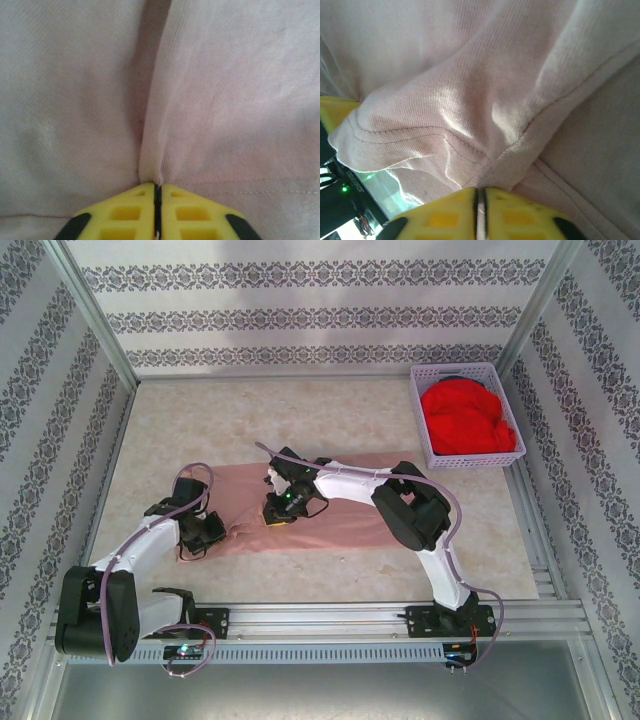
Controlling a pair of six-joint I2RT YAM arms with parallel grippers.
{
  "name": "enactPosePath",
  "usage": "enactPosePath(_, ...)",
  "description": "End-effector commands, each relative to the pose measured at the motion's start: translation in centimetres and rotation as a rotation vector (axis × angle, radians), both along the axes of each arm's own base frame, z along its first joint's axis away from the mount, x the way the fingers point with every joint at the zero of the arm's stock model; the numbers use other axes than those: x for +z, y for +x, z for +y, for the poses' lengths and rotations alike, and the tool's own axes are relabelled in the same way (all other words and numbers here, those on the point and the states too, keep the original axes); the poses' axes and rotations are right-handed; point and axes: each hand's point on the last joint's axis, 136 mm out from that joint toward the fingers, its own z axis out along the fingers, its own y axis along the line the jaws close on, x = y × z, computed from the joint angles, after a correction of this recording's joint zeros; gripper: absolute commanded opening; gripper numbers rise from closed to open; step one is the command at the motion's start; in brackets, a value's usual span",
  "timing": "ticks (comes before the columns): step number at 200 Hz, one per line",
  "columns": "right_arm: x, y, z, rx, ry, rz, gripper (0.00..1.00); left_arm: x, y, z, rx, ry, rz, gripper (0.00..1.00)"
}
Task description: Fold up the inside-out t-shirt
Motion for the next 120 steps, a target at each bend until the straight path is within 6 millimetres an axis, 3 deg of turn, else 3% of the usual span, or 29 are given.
enactPosePath(1, 0.7, -0.1, 0.3, 0.008, 0.007, 0.004, 0.09, -0.1, 0.1, 0.5, 0.001, 0.028, -0.011, 0.04)
enactPosePath(15, 1.1, 0.0, 0.1, 0.002, 0.010, 0.000, 0.06, 0.3, 0.1, 0.8, 0.010, 0.043, -0.022, 0.00)
enactPosePath(75, 2.8, -0.1, -0.9, -0.009, 0.035, -0.007, 0.01, 3.6, 0.5, 2.3, 0.070, 0.112, -0.116, 0.00)
enactPosePath(120, 3.3, -0.6, -1.2, -0.004, 0.044, 0.002, 0.01, 3.8, -0.2, 2.5, 0.104, 0.107, -0.121, 0.00)
